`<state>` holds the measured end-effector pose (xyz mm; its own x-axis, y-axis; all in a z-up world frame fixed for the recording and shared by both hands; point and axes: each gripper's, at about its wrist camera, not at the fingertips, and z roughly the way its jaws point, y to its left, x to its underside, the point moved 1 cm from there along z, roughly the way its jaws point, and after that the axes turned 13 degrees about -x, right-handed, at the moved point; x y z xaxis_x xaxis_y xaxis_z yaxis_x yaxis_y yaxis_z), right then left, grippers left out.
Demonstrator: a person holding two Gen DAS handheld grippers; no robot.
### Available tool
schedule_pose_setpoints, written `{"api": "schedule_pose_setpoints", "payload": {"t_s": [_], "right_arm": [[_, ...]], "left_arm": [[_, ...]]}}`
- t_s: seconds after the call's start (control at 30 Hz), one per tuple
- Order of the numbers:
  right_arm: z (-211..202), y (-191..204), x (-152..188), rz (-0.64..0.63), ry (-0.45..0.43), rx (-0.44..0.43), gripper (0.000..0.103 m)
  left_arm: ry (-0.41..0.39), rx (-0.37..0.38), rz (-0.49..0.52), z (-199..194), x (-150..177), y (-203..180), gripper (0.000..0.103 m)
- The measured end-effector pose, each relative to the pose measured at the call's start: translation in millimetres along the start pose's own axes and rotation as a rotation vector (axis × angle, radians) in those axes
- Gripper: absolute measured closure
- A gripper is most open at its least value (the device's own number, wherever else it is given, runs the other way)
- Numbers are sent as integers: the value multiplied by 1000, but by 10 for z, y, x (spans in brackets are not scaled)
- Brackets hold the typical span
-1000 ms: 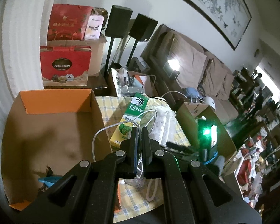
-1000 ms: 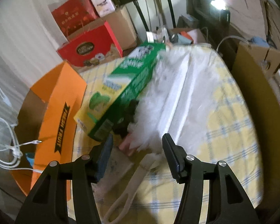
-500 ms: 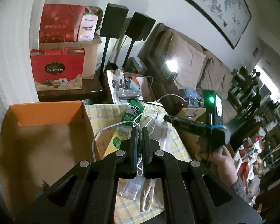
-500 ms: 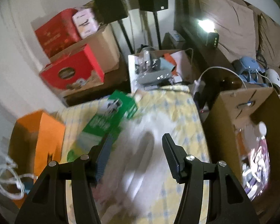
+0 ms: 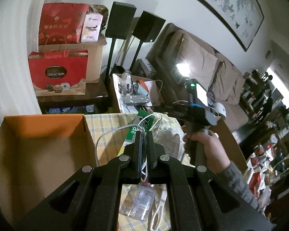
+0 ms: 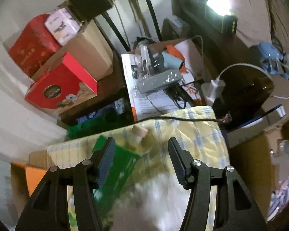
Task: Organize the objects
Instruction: 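Lift the held item upward with the right gripper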
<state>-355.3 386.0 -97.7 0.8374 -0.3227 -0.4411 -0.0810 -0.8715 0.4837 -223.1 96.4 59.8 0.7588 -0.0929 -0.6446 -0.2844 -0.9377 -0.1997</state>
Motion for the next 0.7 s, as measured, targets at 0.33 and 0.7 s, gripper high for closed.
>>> {"api": "schedule_pose_setpoints", "payload": {"t_s": [0.33,0.7], "right_arm": [[410,-136,-164,46,52,35,45],[577,-51,-115,11,100,59,74]], "left_arm": [[14,-21,16,150,-45,-10,100],[37,-32,9,284,0,-7,100]]}}
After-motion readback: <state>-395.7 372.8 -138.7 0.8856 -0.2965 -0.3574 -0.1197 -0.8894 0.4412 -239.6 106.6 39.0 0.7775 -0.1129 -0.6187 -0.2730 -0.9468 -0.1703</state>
